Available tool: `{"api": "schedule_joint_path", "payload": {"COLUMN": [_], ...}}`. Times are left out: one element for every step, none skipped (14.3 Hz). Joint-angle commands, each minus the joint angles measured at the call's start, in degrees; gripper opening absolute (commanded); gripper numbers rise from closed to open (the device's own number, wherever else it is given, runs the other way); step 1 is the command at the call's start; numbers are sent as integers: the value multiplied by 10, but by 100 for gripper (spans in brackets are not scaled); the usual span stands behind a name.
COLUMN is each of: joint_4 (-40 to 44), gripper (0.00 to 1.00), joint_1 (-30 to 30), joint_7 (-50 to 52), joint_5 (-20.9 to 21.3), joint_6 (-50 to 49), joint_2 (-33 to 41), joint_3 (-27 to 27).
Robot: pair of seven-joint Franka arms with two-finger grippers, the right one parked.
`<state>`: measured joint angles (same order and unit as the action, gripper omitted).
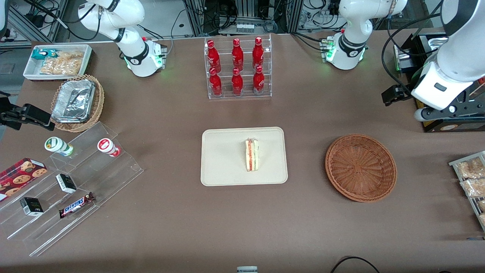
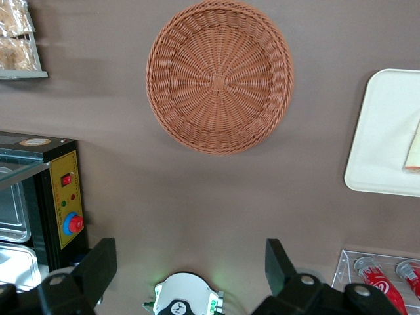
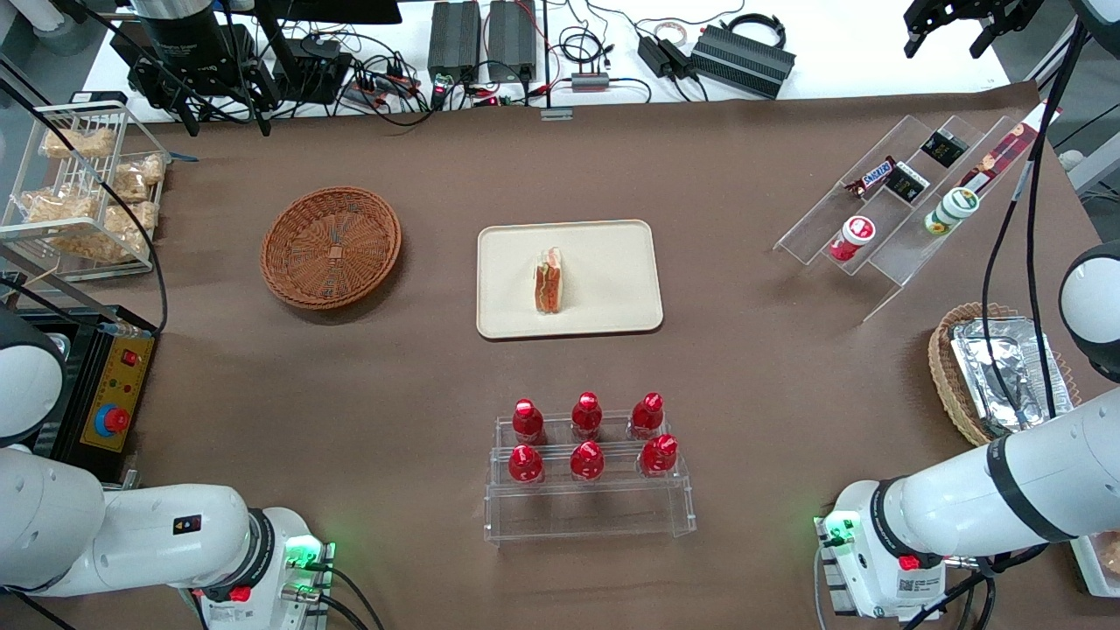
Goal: Place sandwich from basket to tray
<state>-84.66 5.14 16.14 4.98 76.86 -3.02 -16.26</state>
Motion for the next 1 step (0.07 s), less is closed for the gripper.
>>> {"api": "schedule_joint_path", "payload": {"joint_4": [14], "gripper": [100], "joint_1": [5], "joint_7": [-8], "joint_5": [-6], "joint_6": [-14], "joint_2": [-6], "joint_3": [-4]}}
